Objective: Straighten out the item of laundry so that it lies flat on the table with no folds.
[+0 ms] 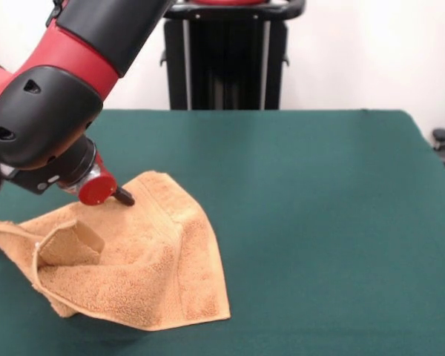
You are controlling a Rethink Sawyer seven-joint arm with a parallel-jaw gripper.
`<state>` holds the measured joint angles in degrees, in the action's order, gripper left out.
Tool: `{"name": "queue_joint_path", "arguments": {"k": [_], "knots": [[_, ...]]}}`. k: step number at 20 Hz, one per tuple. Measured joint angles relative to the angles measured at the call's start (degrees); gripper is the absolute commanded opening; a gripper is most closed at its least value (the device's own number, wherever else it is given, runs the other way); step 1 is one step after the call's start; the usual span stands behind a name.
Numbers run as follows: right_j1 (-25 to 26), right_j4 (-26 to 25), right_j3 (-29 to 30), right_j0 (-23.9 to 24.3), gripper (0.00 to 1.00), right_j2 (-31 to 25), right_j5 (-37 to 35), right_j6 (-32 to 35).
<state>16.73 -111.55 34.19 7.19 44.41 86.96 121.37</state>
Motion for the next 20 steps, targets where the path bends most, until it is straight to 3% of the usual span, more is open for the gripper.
{"name": "queue_joint_path", "arguments": {"k": [20], "knots": [[-0.81, 2.07, 5.14, -0.76, 0.0, -0.07, -0.05, 0.0]]}}
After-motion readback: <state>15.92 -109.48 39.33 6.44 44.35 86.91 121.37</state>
